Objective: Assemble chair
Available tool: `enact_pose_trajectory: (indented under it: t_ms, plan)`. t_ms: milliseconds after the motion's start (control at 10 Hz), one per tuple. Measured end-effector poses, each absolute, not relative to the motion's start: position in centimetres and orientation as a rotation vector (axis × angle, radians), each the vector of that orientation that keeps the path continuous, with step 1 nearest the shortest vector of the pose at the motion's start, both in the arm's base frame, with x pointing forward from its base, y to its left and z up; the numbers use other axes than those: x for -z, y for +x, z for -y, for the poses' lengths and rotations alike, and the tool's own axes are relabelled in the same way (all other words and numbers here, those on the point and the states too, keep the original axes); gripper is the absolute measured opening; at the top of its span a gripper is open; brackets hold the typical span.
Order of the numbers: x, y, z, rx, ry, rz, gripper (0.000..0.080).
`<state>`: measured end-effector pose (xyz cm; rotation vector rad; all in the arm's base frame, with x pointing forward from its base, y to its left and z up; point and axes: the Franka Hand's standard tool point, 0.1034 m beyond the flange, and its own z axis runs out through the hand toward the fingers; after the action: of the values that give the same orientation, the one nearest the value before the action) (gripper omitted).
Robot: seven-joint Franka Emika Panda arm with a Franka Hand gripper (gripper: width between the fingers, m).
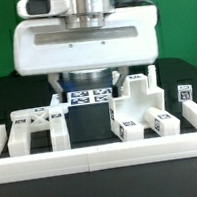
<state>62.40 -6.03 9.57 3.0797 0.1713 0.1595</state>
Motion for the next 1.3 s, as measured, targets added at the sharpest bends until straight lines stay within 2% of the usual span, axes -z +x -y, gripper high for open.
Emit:
enact_pose_trajectory:
  t_ms: [300,800,1100,1300]
  plan:
    - [-8.6,60.5,10.1,-0.121,3.069,-0.205,0.0649]
    - [-8.2,60.1,10.2,-0.102,3.075,-0.200,0.0649]
    - [-7.0,57.5,11.0,0.060,3.145,-0.136,0.0649]
    - [-6.1,57.1,10.1,0.022,3.135,-0.138,0.0649]
